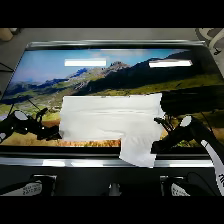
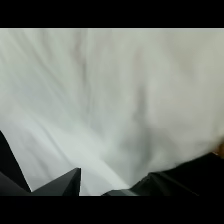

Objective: Fold the shirts.

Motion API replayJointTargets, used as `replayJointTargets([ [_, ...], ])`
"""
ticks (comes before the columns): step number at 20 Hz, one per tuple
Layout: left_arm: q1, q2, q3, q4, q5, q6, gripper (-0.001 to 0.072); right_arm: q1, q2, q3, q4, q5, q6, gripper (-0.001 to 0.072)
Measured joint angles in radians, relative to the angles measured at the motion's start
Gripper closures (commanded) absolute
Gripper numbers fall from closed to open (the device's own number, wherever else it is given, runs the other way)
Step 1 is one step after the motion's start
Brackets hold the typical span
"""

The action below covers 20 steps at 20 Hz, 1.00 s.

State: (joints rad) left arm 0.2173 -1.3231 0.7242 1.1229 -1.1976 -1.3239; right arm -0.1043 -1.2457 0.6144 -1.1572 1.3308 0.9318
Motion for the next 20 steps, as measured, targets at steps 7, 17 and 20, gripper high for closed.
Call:
replayJointTargets([
  [7, 0.0, 0.001, 0.001, -0.043, -0.003, 0.015, 0.0682, 0.001, -0.003, -0.021, 0.002, -0.077, 0.008, 0.0693],
  [17, 0.0, 0.008, 0.318, -0.05, -0.063, -0.003, 0.0685, 0.002, -0.023, 0.433, -0.01, -0.108, 0.021, 0.0693],
  [20, -0.011, -0.06, 0.462, -0.052, -0.036, -0.04, 0.0684, 0.0, -0.106, 0.546, 0.001, -0.208, 0.045, 0.0693],
])
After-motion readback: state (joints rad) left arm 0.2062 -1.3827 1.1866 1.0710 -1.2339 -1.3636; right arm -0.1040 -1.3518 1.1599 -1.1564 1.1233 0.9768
